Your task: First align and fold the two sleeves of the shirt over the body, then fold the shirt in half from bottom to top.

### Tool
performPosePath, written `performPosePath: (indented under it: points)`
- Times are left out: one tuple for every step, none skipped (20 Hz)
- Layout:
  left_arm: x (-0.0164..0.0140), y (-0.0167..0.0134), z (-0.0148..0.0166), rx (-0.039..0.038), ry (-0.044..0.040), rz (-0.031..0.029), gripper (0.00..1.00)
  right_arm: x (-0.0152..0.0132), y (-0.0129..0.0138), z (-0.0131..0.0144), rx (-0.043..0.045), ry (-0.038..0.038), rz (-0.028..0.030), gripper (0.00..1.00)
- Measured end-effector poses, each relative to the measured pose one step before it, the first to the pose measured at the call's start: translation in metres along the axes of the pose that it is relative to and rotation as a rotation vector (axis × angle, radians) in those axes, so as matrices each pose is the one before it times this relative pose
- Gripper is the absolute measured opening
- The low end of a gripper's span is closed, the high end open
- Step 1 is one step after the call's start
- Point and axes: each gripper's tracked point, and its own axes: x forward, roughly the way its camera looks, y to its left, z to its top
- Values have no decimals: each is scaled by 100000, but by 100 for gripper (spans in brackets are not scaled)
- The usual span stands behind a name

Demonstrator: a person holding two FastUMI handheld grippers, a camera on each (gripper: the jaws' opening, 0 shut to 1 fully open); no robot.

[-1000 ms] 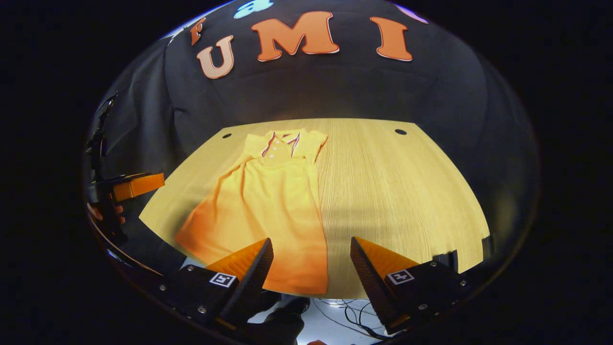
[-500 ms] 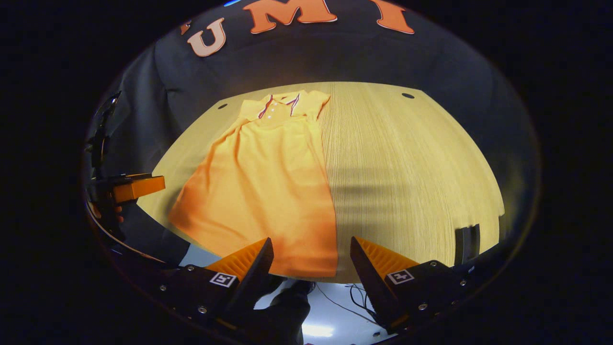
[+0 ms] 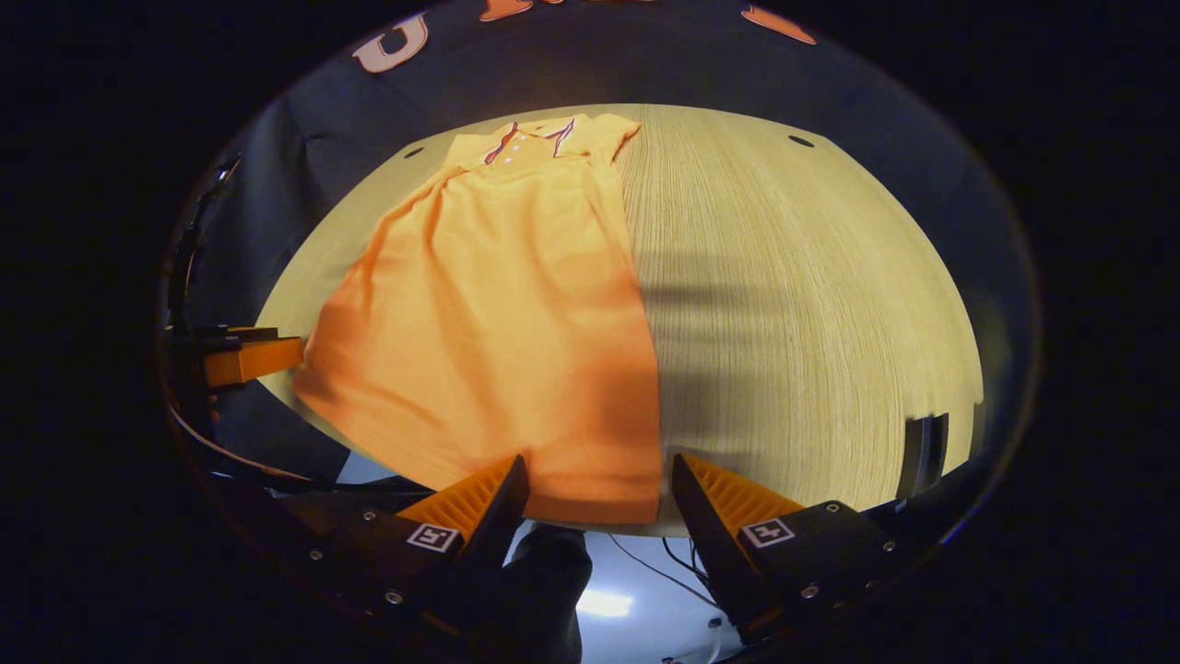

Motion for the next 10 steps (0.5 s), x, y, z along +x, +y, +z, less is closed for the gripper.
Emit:
performPosePath:
  points:
    - [611,-124,-378,-452,3163,-234,99,656,404,495,-2507,854,-934,93]
    - [890,-291,-268,-446,2860,-343,99,-150,356,-35,-4486,1464,-958,88]
    - [831,-395,-512,-668,2928,-725,99,285,740,122,-2597,1021,1019,87]
    - [279,-136,-632,-956,3819,37,99,-49,161,-30,878,1059,-141,76]
    - [-37,-135,825,284,-4839,-358,99,-166,23,-36,683,598,-78,69]
    - [414,-205,-221,1038,1686,-146,100,167,-150,92,9,505,74,63]
    - [-272,-5,384,912,-1334,-558,97,22,-181,258,553,-702,-238,59]
    - [244,-182,88,795,19,-431,98,72,-293,171,1917,-303,-445,45]
    - [-8,-351,396,1868,-1277,-910,89,36,-27,-23,3184,474,986,25]
    - [30,-707,516,1972,-1061,-1603,78,85,-39,164,1442,976,1234,22]
